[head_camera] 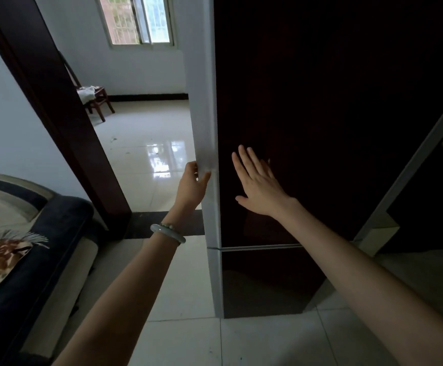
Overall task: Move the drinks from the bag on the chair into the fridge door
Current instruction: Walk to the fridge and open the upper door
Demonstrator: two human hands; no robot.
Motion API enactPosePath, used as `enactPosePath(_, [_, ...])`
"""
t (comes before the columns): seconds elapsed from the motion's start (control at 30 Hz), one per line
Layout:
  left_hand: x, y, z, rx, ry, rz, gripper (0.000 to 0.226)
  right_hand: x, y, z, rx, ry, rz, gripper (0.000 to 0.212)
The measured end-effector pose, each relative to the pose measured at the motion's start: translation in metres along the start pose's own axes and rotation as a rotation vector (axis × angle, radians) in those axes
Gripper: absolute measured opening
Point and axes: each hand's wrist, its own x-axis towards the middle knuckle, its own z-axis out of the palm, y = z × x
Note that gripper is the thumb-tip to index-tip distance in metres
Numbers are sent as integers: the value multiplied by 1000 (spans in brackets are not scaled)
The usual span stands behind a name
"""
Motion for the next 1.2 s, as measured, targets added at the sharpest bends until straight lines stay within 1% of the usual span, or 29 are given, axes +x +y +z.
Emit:
enactPosePath(0.23, [-8, 5, -3, 114, -10, -3, 34, -12, -5, -2, 53, 0, 11, 93])
enactPosePath(0.37, [-48, 1, -4, 67, -7, 101, 33, -43, -11, 1, 109, 87, -14, 88])
enactPosePath(0.47, [-91, -1, -4, 53, -30, 175, 38, -74, -17, 2, 132, 126, -26, 86])
enactPosePath(0.57, [-135, 2, -2, 36, -97, 229, 47, -106, -21, 3, 136, 124, -42, 86])
enactPosePath(0.67, [-181, 14, 3, 59, -100, 259, 56, -143, -20, 0, 145, 124, -48, 88])
enactPosePath(0.73, [-210, 25, 5, 76, -106, 321, 59, -169, -20, -5, 194, 124, -52, 89])
enactPosePath(0.83, [-249, 33, 9, 91, -161, 431, 64, -210, -22, -14, 342, 120, -46, 92])
enactPosePath(1.03, [-322, 46, 33, 292, -208, 566, 73, -290, -22, -24, 527, 141, 46, 98])
enactPosePath(1.2, [-359, 57, 59, 370, -275, 746, 66, -357, -19, -29, 617, 183, 137, 104])
